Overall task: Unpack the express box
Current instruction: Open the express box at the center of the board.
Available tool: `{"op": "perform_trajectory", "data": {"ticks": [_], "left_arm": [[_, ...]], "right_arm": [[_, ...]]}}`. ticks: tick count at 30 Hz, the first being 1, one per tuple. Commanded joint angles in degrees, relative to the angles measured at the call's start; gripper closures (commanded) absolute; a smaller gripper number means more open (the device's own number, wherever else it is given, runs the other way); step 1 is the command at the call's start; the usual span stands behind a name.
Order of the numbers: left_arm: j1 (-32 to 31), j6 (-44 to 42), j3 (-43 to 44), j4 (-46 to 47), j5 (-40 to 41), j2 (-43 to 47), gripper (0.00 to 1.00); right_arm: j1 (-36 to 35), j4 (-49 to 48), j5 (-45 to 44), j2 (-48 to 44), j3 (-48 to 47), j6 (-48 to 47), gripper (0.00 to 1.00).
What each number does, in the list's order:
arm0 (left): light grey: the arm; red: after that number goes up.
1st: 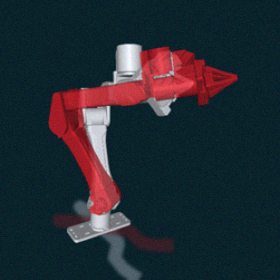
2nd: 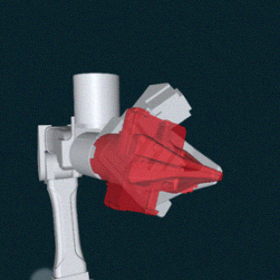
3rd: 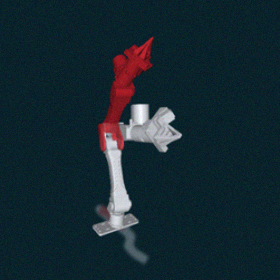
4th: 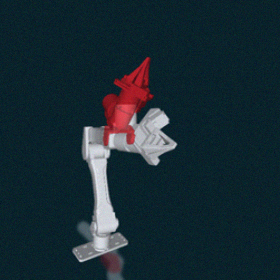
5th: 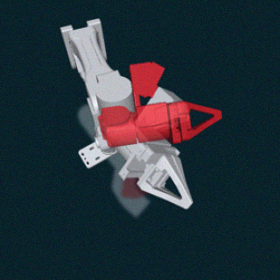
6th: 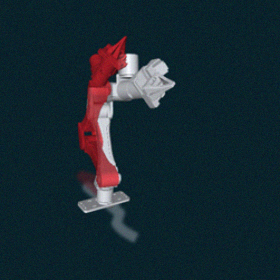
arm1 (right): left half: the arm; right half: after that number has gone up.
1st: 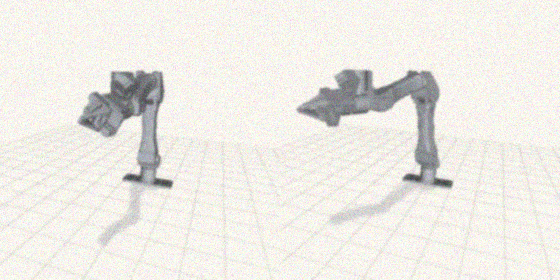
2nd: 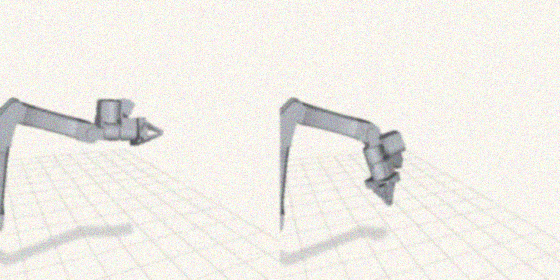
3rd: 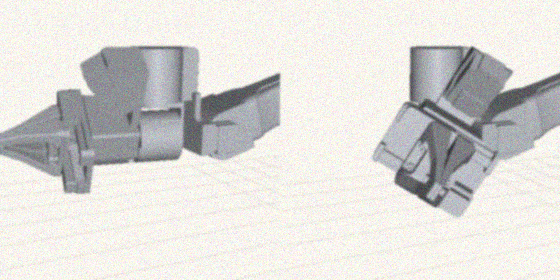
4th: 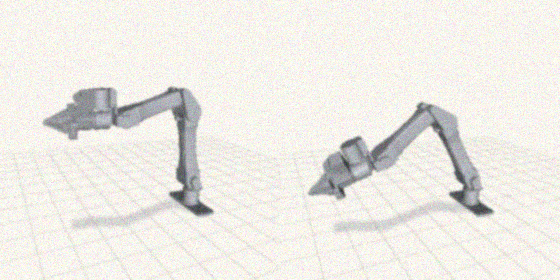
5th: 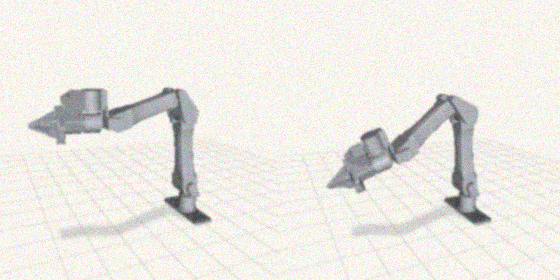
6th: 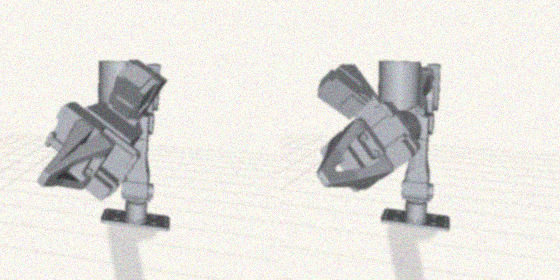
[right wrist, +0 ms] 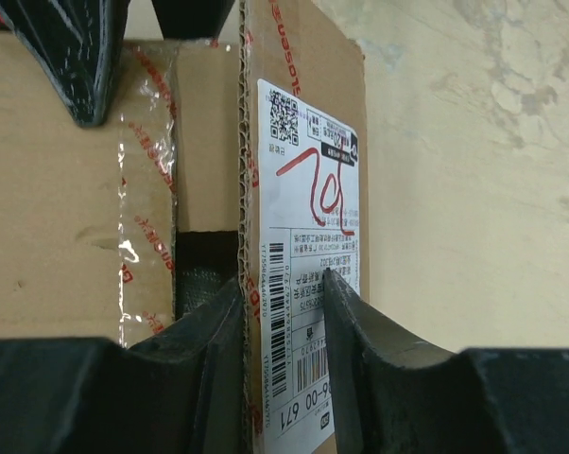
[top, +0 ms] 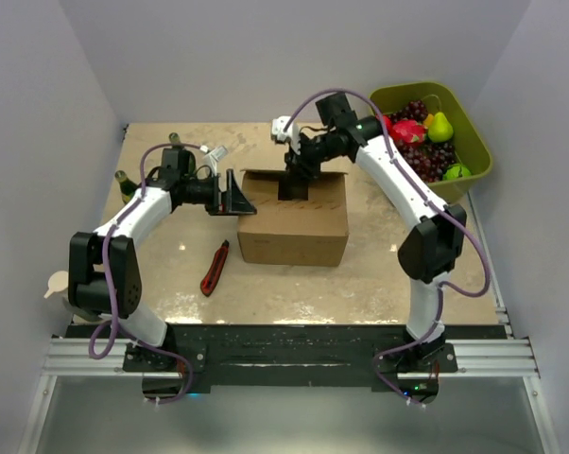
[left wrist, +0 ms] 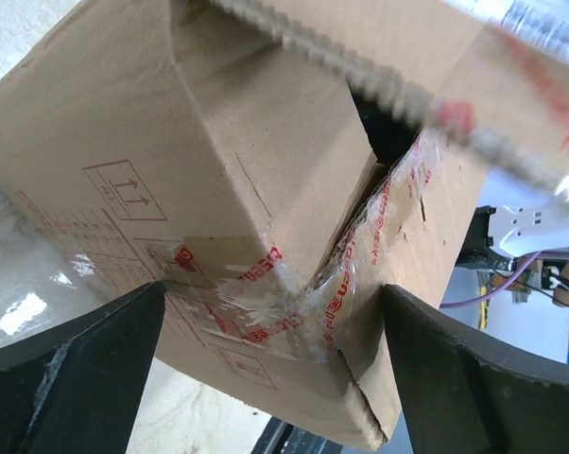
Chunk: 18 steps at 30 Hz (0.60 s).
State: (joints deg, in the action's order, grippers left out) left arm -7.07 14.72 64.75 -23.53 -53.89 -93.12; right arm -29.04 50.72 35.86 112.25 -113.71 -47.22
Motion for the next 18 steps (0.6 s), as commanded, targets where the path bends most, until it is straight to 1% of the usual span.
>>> {"op": "perform_trajectory", "data": {"ticks": [1,2,3,4,5,6,7,8,9,10,11,12,13,14,15,16,17,18], "left_arm": [[-1.81,-11.11,-4.02,-6.27,22.86,-5.4,0.01],[-1.89,-11.55,-4.02,-6.09,23.73,-5.58,0.01],[-1.98,-12.17,-3.93,-5.83,23.74,-5.75,0.01],[-2.07,-13.04,-4.02,-5.57,24.0,-6.28,0.01],[-2.24,-13.4,-4.19,-5.39,24.88,-6.37,0.01],[-2.25,-13.66,-4.37,-4.78,24.88,-6.46,0.01],[-2.42,-14.45,-4.37,-4.6,24.8,-6.63,0.02],[-2.68,-16.02,-4.37,-4.6,25.67,-6.81,0.02],[-2.69,-16.39,-4.46,-4.6,25.85,-6.9,0.02],[-2.69,-17.43,-4.55,-4.51,25.94,-6.9,0.02],[-2.95,-17.79,-4.72,-4.33,26.9,-6.81,0.02],[-2.95,-18.06,-4.72,-4.51,27.17,-6.81,0.02],[-3.12,-18.93,-4.72,-4.6,27.34,-6.64,0.02],[-3.47,-19.37,-4.72,-4.68,28.04,-6.55,0.02],[-3.65,-19.73,-4.63,-4.94,28.4,-6.55,0.02],[-3.83,-20.69,-4.55,-5.21,28.23,-6.55,0.02],[-4.52,-21.13,-4.2,-5.47,28.57,-6.46,0.02],[-4.88,-21.66,-4.11,-5.91,28.66,-6.37,0.02]], "right_arm": [[3.72,19.31,13.52,12.72,-9.93,6.53,0.94],[5.38,20.03,15.45,14.04,-11.95,7.66,0.91],[6.18,19.86,20.26,15.79,-14.15,9.15,0.91],[6.97,16.99,22.57,16.16,-13.91,11.17,0.9],[8.19,15.22,25.03,16.25,-13.38,15.62,0.9],[8.82,13.28,28.97,16.77,-11.9,18.11,0.9],[9.34,9.18,31.09,17.39,-11.1,20.74,0.9],[10.31,6.0,32.51,17.65,-10.05,28.6,0.91],[10.75,2.49,33.65,18.44,-7.08,33.37,0.92],[11.28,-5.2,36.88,19.06,-5.57,38.21,0.94],[12.41,-9.63,37.87,19.76,-3.99,49.74,0.95],[13.03,-14.2,38.23,20.64,-1.8,55.25,0.99],[13.74,-22.77,37.8,22.3,-1.34,60.01,1.0],[14.88,-26.42,37.01,23.18,-1.43,66.41,1.0],[15.5,-30.12,36.13,23.8,-2.56,68.99,1.0],[15.85,-39.11,35.26,24.94,-3.0,71.98,1.0],[16.29,-40.51,33.51,25.82,-6.58,73.05,1.0],[16.21,-40.18,32.97,26.79,-9.05,72.02,1.0]]}}
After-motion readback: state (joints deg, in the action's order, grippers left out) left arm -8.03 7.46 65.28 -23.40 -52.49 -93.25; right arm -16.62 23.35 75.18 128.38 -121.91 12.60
